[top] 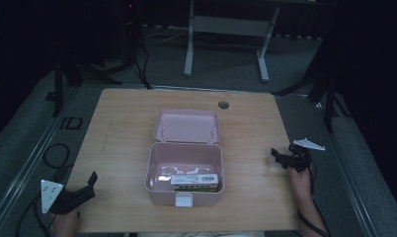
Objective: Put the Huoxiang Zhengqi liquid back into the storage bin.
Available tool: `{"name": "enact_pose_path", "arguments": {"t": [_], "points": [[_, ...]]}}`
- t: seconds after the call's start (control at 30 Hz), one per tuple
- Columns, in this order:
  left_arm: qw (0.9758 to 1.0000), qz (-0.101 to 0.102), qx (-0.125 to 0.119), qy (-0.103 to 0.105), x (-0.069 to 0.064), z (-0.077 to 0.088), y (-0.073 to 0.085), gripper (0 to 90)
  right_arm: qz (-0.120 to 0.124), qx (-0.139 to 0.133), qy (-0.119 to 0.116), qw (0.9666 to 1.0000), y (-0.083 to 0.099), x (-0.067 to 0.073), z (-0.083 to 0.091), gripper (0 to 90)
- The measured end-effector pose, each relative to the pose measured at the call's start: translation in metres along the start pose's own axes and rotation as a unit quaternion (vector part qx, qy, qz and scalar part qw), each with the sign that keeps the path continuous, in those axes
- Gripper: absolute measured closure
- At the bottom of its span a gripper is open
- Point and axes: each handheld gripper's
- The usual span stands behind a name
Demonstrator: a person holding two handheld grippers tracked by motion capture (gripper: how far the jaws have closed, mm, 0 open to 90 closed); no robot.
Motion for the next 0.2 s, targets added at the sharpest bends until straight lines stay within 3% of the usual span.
{"name": "enact_pose_path", "arguments": {"t": [0.2], "points": [[1.0,0.0,0.0,0.0,0.0,0.0,0.0,0.4,-0.007,-0.002,-0.01,0.9999,-0.0003,-0.0015,0.0005,13.6]]}}
Point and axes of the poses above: each handheld gripper's, and its own axes: z roughly backward along the jaws, y roughly out of its underside, x roughly to its left, and after that the axes turned 7 degrees about y, right-handed
